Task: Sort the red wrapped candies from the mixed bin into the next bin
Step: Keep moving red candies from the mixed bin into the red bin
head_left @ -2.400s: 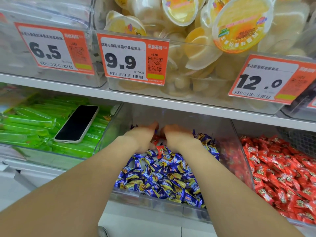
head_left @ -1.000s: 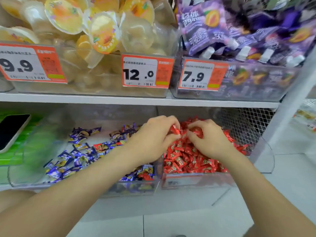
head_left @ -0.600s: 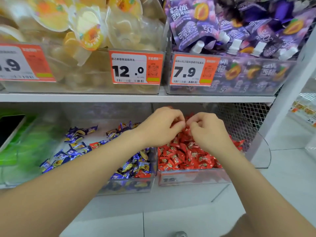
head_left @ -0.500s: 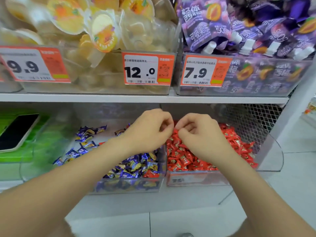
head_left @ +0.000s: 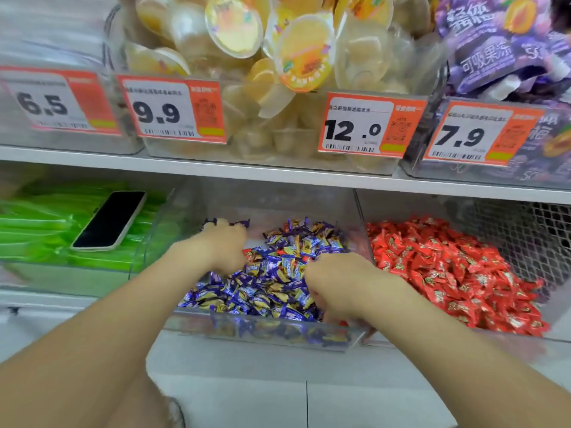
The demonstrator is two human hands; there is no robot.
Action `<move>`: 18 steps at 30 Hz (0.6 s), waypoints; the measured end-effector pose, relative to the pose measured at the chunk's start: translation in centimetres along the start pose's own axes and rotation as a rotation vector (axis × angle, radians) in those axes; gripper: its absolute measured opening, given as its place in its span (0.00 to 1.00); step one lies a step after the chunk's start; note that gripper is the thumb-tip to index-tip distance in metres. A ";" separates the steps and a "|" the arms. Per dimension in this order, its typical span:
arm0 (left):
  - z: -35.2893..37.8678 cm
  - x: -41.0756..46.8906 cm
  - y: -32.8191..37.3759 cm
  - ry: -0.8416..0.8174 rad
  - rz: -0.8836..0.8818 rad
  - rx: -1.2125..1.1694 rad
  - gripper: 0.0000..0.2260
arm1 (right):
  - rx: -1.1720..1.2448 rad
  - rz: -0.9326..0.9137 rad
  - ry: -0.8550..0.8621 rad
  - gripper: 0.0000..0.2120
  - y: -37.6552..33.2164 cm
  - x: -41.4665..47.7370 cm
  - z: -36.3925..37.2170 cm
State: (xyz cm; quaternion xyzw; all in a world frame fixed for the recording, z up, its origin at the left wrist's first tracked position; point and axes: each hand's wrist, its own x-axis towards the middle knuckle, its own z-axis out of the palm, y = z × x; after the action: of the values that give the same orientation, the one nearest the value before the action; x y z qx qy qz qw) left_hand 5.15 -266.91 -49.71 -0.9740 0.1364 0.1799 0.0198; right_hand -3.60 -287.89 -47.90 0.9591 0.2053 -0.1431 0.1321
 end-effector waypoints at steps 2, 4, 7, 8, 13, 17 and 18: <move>0.1 1.2 -1.1 0.045 0.000 -0.021 0.10 | 0.015 -0.001 -0.037 0.15 -0.6 0.4 0.0; 0.3 2.3 -1.8 0.069 0.023 -0.106 0.13 | 0.073 -0.018 -0.029 0.14 -0.6 0.3 -0.4; 0.7 3.0 -1.5 0.057 0.103 -0.200 0.20 | 0.278 -0.023 0.056 0.07 0.5 0.3 -0.7; 0.9 3.2 -1.3 0.042 0.122 -0.205 0.20 | 0.357 -0.023 0.090 0.06 0.9 0.3 -0.7; 1.5 3.6 -0.6 0.034 0.163 -0.153 0.20 | 0.584 0.020 0.183 0.14 0.9 0.6 -1.3; 1.4 3.6 -0.6 0.029 0.184 -0.132 0.20 | 0.553 0.184 0.239 0.16 -0.1 2.8 -1.1; 1.4 3.6 -0.7 0.044 0.191 -0.137 0.20 | 0.503 0.222 0.200 0.15 -0.4 3.3 -0.8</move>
State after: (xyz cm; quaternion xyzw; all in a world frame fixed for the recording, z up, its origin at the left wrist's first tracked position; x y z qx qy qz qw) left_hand 8.10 -267.03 -52.29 -0.9593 0.2165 0.1685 -0.0673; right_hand -0.69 -286.12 -48.37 0.9877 0.0693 -0.0790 -0.1161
